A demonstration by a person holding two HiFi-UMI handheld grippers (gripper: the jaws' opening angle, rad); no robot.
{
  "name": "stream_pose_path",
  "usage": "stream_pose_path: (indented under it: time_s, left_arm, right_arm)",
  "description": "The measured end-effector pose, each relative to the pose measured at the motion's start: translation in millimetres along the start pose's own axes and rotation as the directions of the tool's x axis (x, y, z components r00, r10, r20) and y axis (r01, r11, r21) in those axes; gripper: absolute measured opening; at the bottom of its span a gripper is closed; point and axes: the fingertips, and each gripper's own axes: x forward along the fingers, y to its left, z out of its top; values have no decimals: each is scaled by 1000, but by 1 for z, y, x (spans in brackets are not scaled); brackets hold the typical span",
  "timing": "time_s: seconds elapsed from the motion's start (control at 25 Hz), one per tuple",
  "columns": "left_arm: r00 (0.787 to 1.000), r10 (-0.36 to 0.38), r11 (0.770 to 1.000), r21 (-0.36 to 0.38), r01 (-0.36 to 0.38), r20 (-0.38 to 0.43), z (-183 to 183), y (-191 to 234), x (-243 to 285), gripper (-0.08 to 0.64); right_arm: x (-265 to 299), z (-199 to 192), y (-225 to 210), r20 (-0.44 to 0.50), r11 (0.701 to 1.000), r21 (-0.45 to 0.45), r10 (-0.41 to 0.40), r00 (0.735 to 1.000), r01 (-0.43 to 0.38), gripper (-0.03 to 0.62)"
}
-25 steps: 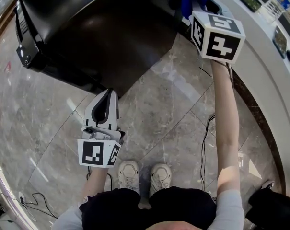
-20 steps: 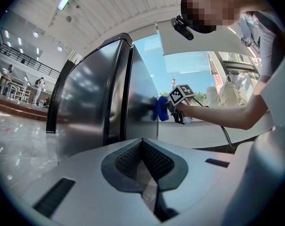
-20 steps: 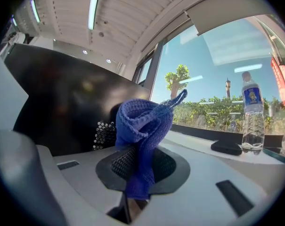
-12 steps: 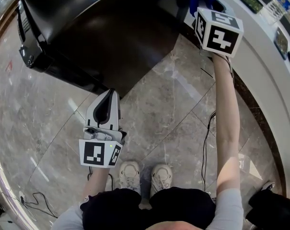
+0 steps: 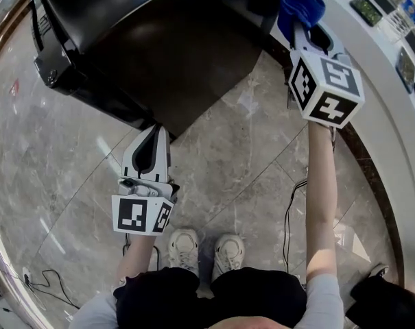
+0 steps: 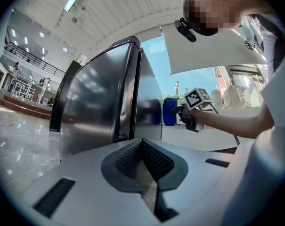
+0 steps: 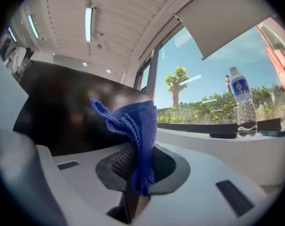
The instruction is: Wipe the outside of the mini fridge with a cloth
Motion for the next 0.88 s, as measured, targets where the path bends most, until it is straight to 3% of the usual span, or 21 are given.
stream_pose_path:
  time_s: [0.12,0.2,0.32,0.4,0.6,0.8,0.88]
  left_arm:
    - [1000,13,1000,2,-13,-1,-3,2,-2,5]
    - [1000,26,1000,-4,-26,3,-4,6,-5,5]
    - [999,37,997,-68,-36,15,-6,13,-9,5]
    - [999,43,997,-69,-42,21,-5,14,-13,5]
    - [995,73,997,-30,-71,65,1,21,-23,5]
    - [994,81,997,3,-82,66,1,24,-25,5]
    - [995,79,997,0,-79,66,0,23,-24,5]
  right_arm:
    - [-40,1,54,33,987,38,158,987,-159,72]
    - [-62,3,96,54,949,71,303,951,-306,72]
    - [-92,8,161,84,836,108,532,842,-539,72]
    - [-106,13,194,93,762,109,631,770,-638,72]
    - [-129,23,245,100,627,136,762,640,-767,72]
    - [-159,38,286,134,466,153,864,485,-872,72]
    - [-168,37,302,114,416,141,895,432,-899,72]
